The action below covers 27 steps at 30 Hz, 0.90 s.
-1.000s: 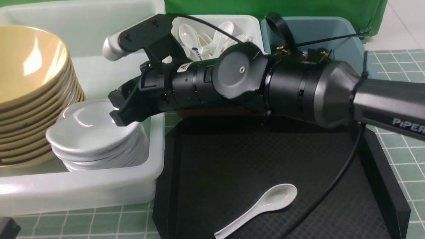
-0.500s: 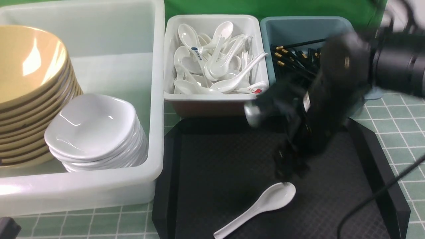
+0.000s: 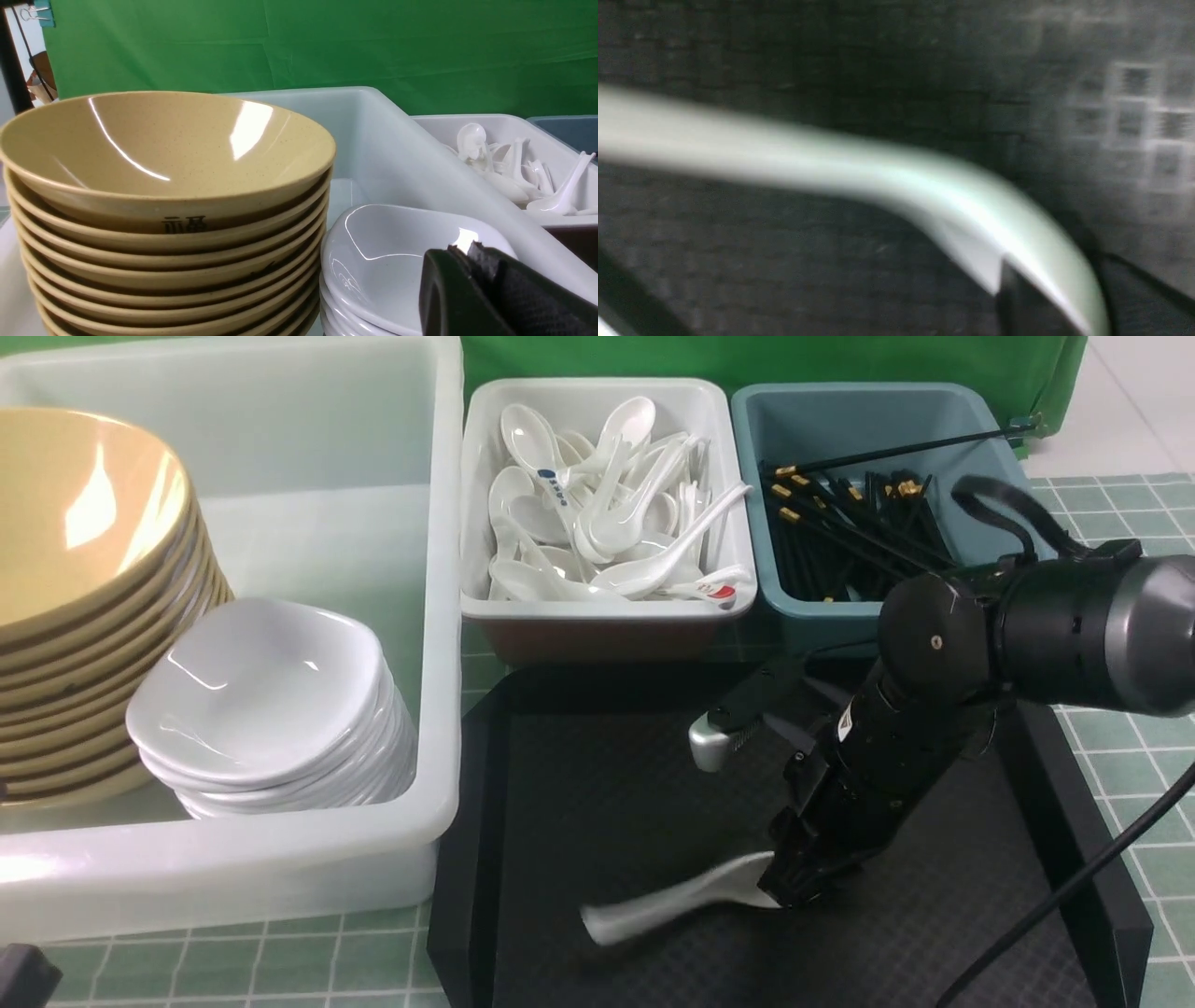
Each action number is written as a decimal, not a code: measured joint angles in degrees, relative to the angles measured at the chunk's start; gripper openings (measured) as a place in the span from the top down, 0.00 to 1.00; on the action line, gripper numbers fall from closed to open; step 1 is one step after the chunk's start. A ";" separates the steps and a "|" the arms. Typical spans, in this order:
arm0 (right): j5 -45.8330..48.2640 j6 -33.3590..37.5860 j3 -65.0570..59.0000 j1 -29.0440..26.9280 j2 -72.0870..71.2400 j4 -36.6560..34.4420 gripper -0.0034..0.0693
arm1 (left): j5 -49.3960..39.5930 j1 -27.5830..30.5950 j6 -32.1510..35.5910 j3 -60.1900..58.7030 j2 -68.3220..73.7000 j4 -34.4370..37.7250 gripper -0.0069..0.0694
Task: On blue table put chopsticks spoon bowls plates into blue grey white boxes.
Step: 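Reach down and grasp the white spoon resting in the bowl with the right gripper, then place the white spoon into the bin of spoons with the right gripper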
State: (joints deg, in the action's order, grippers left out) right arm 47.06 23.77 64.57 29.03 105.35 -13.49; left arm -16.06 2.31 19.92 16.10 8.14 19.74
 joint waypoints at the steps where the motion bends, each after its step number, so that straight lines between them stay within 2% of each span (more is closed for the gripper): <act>1: 0.24 0.07 0.30 0.00 -0.40 0.02 0.74 | 0.24 0.00 0.00 0.03 0.00 0.00 0.91; 5: 0.81 0.44 2.25 -0.01 -3.14 0.50 0.74 | 0.60 0.00 0.00 0.03 0.00 0.00 0.91; 8: -2.22 0.71 6.47 -0.01 -6.75 0.50 0.74 | 0.60 0.00 0.00 0.03 0.00 0.00 0.91; 13: -20.06 1.55 14.91 -0.01 -6.84 0.45 0.74 | 0.60 0.00 0.00 0.03 0.00 0.00 0.91; 14: -27.00 1.55 16.73 -0.01 -5.13 0.41 0.74 | 0.60 0.00 0.00 0.03 0.00 0.00 0.91; 17: -35.41 1.64 21.45 -0.65 0.45 0.22 0.73 | 0.65 0.00 0.00 -0.16 0.00 0.00 0.91; 20: -33.72 1.52 26.58 -2.09 5.78 0.20 0.64 | 0.64 0.00 0.00 -0.27 0.00 0.00 0.91; 24: -22.09 0.00 31.57 -5.03 7.58 0.12 0.42 | 0.64 0.00 0.00 -0.31 0.00 -0.09 0.91; 26: -13.84 -2.80 33.71 -7.30 6.15 0.27 0.40 | 0.64 0.00 0.00 -0.31 0.00 -0.12 0.91; 27: -13.09 -3.02 33.83 -7.30 5.93 0.27 0.40 | 0.64 0.00 0.00 -0.31 0.00 -0.12 0.91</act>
State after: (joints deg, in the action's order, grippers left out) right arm 33.97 20.75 98.40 21.73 111.28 -13.21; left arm -15.42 2.31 19.92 15.79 8.14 19.63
